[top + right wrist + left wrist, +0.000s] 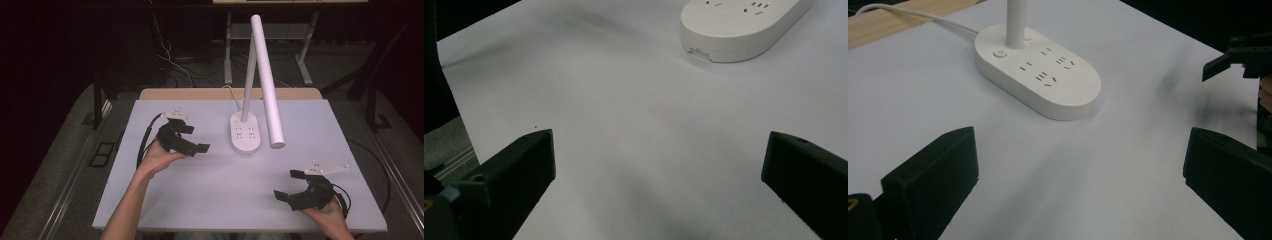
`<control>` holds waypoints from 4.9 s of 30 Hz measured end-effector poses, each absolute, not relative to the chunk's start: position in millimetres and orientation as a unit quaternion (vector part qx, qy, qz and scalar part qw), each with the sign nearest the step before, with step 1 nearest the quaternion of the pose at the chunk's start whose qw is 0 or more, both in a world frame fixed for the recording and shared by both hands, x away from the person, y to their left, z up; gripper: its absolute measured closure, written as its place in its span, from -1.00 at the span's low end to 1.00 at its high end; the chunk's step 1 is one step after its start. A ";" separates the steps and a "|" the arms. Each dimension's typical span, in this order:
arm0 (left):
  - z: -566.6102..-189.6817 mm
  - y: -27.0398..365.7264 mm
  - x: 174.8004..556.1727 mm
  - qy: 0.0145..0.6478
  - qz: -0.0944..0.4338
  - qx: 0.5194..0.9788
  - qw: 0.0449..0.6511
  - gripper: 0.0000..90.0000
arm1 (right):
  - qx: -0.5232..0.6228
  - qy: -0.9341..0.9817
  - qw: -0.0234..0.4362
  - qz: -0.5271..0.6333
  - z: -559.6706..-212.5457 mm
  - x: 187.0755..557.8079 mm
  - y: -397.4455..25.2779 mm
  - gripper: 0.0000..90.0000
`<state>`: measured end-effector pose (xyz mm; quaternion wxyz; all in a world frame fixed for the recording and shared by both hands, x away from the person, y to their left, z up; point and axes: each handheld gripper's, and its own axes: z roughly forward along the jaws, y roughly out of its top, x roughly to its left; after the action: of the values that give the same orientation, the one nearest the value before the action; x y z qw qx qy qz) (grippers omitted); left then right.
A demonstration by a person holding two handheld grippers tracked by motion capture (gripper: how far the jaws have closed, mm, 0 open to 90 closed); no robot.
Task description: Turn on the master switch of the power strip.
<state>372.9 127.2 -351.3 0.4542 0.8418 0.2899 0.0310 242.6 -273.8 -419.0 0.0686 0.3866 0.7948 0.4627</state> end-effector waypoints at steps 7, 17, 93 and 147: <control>-350.8 115.3 385.8 0.278 0.025 0.849 0.448 -1.00 | 0.385 0.796 0.069 0.462 -419.3 243.8 -273.0 -0.99; -353.8 100.3 403.1 0.275 0.015 0.857 0.436 -1.00 | 0.387 0.794 0.069 0.463 -419.0 243.4 -273.6 -0.99; -370.7 42.5 502.7 0.356 0.046 0.835 0.418 -0.44 | 0.389 0.789 0.070 0.470 -417.6 239.2 -280.8 -0.99; -422.7 4.2 510.2 0.419 0.037 0.813 0.402 0.99 | 0.379 0.796 0.069 0.467 -418.4 242.5 -276.6 -0.99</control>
<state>510.2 4.2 -422.7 0.4023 0.8130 0.4193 0.0370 242.5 -276.6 -418.4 0.0691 0.3790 0.7960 0.4669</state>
